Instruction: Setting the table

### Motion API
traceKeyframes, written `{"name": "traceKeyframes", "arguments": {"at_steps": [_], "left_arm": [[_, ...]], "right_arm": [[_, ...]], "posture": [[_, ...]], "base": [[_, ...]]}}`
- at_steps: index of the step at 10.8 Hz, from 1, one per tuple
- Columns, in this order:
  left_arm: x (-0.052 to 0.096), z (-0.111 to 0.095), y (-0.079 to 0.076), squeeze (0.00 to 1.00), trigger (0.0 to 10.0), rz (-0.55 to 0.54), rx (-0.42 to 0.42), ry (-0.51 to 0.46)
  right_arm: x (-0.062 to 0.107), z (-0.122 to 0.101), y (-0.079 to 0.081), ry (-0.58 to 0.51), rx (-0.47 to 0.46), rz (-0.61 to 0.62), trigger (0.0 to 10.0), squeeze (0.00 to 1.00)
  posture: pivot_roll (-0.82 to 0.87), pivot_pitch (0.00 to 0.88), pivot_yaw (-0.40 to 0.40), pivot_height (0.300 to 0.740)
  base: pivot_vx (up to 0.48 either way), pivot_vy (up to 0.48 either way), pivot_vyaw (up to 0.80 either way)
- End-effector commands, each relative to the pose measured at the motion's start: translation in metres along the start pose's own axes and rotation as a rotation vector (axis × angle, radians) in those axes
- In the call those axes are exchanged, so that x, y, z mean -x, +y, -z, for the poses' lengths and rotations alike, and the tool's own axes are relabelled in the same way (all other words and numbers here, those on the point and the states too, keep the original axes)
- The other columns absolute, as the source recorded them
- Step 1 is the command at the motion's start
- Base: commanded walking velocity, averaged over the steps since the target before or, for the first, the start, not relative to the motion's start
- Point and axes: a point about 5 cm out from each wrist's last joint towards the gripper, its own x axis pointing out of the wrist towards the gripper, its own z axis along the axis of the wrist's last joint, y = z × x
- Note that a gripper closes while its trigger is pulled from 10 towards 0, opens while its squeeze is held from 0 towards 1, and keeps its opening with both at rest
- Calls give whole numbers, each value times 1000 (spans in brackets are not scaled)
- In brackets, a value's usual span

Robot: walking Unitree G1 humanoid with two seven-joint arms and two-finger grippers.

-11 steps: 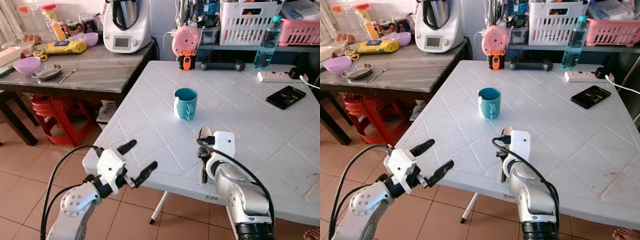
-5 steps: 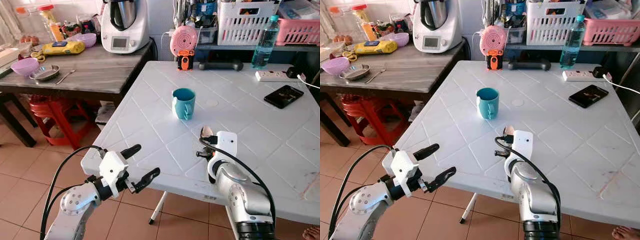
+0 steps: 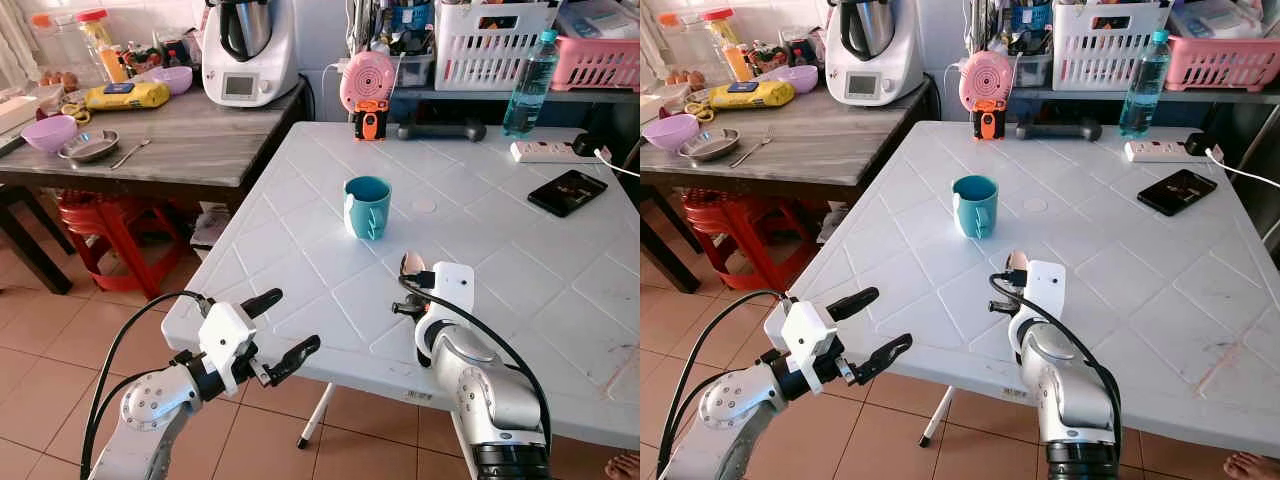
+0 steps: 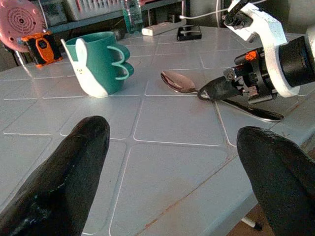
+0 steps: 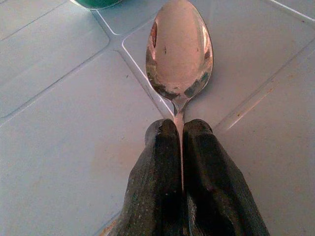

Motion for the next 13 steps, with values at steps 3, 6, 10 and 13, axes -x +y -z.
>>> {"name": "traceKeyframes", "arguments": {"at_steps": [3,6,10,13], "left_arm": [[1,1,2,0,10000,7,-5,17],[1,-1,5,0,10000,-22,-48,22],[-3,-2,14,0,10000,-136,-73,11],[-10,-7,37,0,10000,-348,-58,1]], "right_arm": [[-2,21,-6,102,-7,27,0,0],[6,-24,15,-240,157,-57,0,0],[12,-35,18,-365,205,-77,10000,0],[21,-48,13,-486,171,-59,10000,0]], "posture": [[-49,0,106,740],[-44,0,102,740],[-44,0,97,740],[-49,0,94,740]], "base": [[0,0,0],[0,0,0],[0,0,0],[0,0,0]]}}
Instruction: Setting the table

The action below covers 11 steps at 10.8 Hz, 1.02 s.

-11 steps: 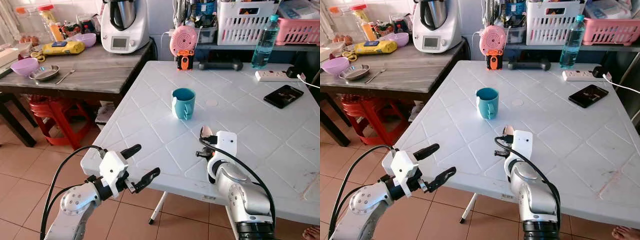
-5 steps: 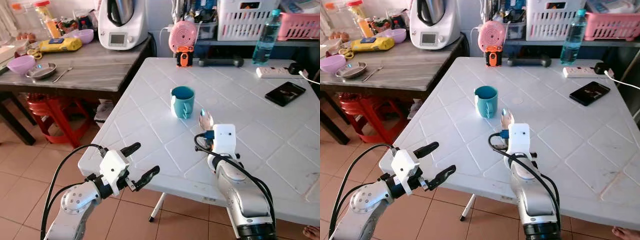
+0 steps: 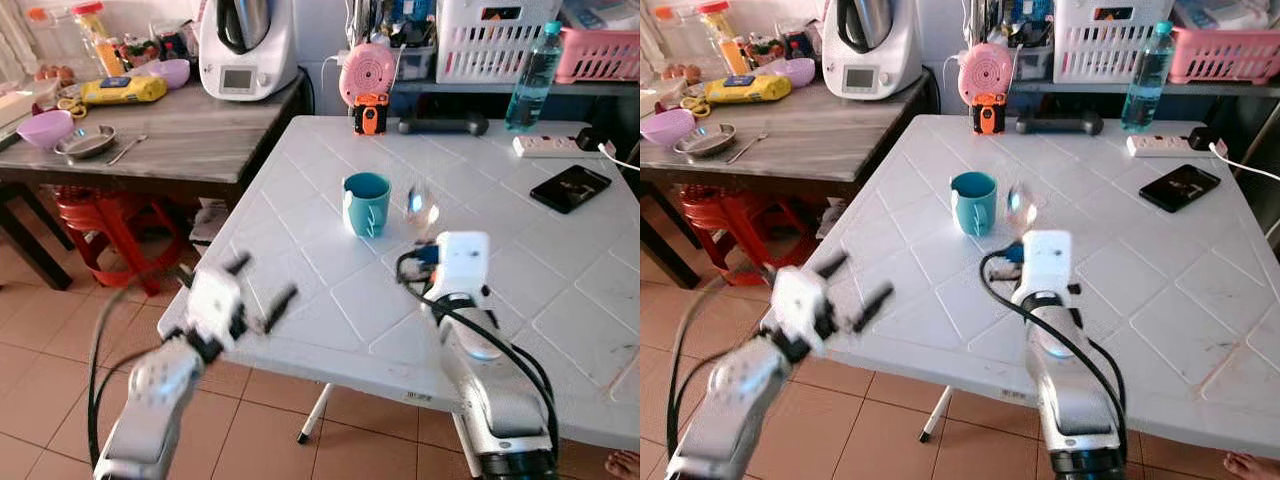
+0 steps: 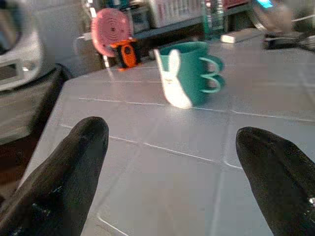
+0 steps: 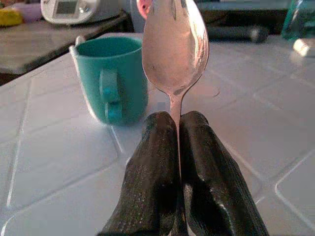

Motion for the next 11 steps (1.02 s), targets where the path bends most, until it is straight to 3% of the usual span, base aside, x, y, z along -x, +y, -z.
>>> {"name": "traceKeyframes", "arguments": {"at_steps": [1,3,9,11], "left_arm": [[0,5,7,0,10000,-43,14,38],[-7,2,8,0,10000,-69,34,14],[-10,2,8,0,10000,-62,41,14],[-10,2,8,0,10000,-59,39,14]], "right_arm": [[2,-6,0,-36,-3,7,10000,0],[2,-4,-3,-35,-11,13,10000,0],[3,-5,-4,-41,-8,18,10000,0],[3,-6,-4,-49,-3,16,10000,0]], "posture": [[-48,0,90,740],[-50,0,86,740],[-59,0,92,740],[-57,0,92,740]], "base": [[0,0,0],[0,165,-284],[0,464,-686],[0,480,0]]}}
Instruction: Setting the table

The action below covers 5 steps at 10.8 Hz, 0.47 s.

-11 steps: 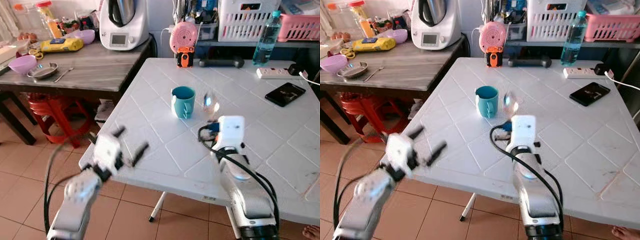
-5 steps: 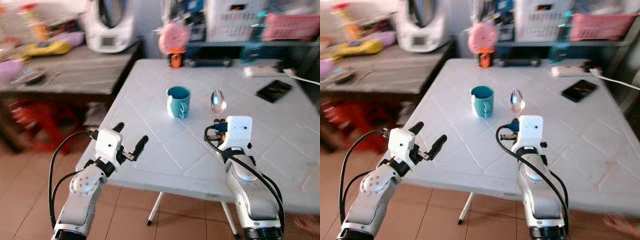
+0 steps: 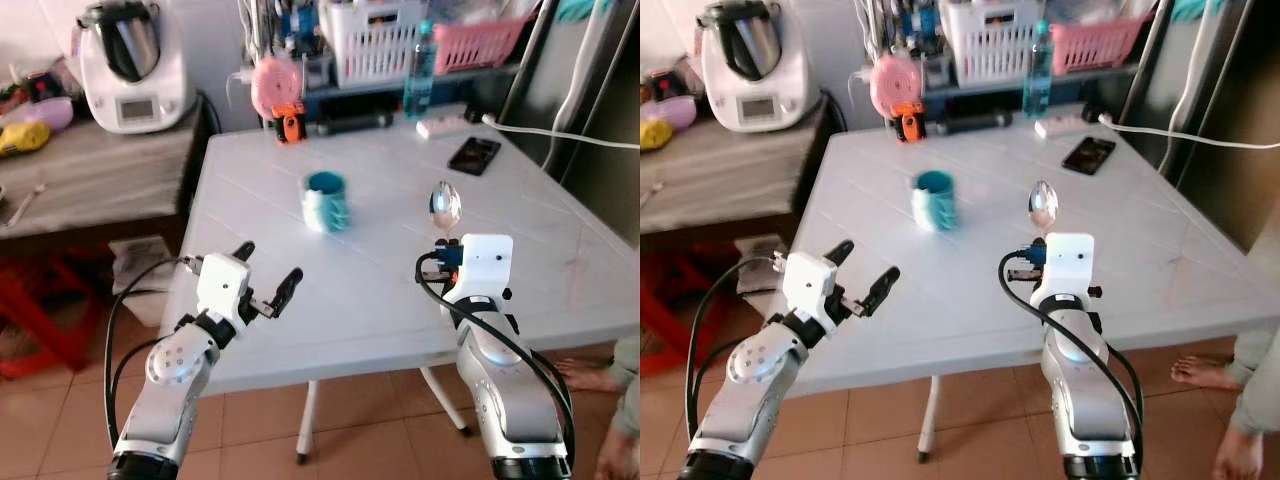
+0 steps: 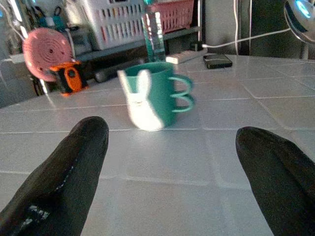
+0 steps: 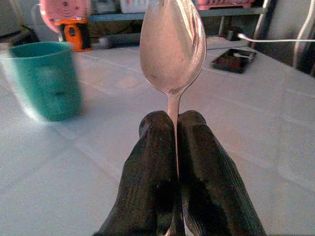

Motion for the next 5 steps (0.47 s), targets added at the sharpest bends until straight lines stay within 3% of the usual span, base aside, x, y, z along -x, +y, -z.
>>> {"name": "traceKeyframes", "arguments": {"at_steps": [1,2,5], "left_arm": [[6,1,10,0,10000,-30,-17,17],[6,1,10,0,10000,-31,-17,16],[8,2,9,0,10000,-33,-15,19]], "right_arm": [[-2,-11,12,-53,2,-43,10000,0],[-2,-13,13,-65,17,-61,10000,0],[-2,-15,15,-80,22,-79,10000,0]], "posture": [[-56,0,91,740],[-55,0,91,740],[-47,0,89,740]], "base": [[0,480,0],[0,480,0],[0,480,775]]}}
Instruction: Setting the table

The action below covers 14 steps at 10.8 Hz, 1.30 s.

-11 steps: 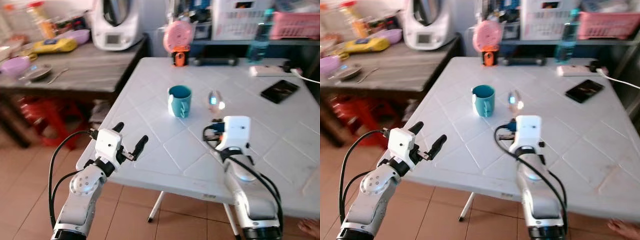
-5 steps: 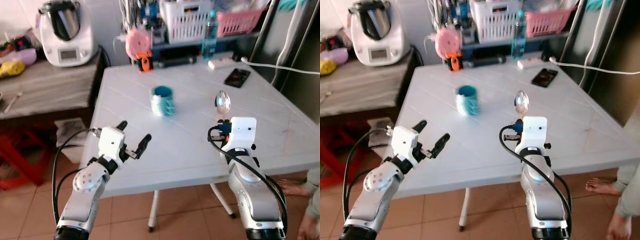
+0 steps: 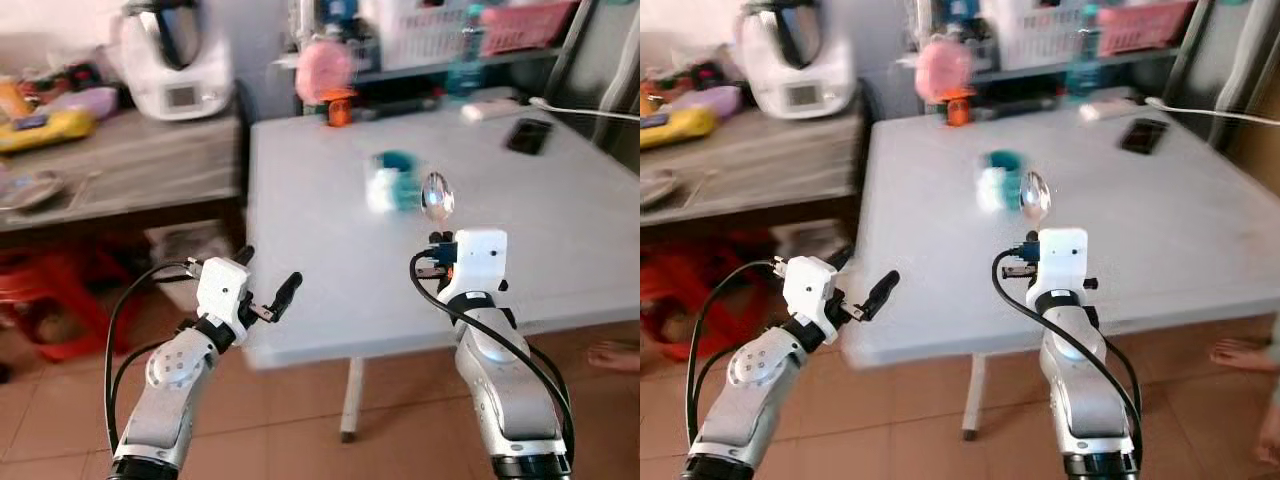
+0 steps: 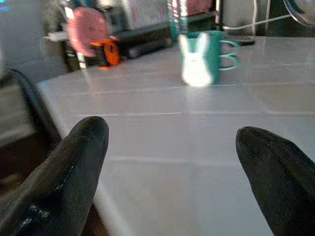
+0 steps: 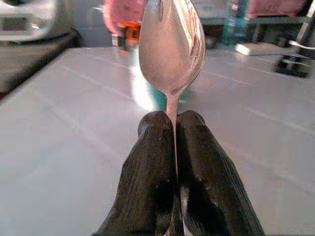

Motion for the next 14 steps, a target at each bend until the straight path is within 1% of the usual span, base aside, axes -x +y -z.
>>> {"name": "traceKeyframes", "arguments": {"at_steps": [1,5,13,14], "left_arm": [[6,-1,10,0,10000,-29,-24,12],[4,-1,9,0,10000,-23,-23,13],[4,0,5,0,10000,-28,-23,23],[3,-2,5,0,10000,-30,-31,9]], "right_arm": [[-1,-8,12,-33,-19,-37,10000,0],[-2,-7,10,-29,-27,-24,10000,0],[0,-4,10,-20,-26,-24,10000,0],[-1,-4,10,-21,-25,-24,10000,0]], "posture": [[-46,0,91,740],[-52,0,95,740],[-47,0,96,740],[-47,0,96,740]], "base": [[0,480,531],[0,480,0],[0,476,0],[0,0,0]]}}
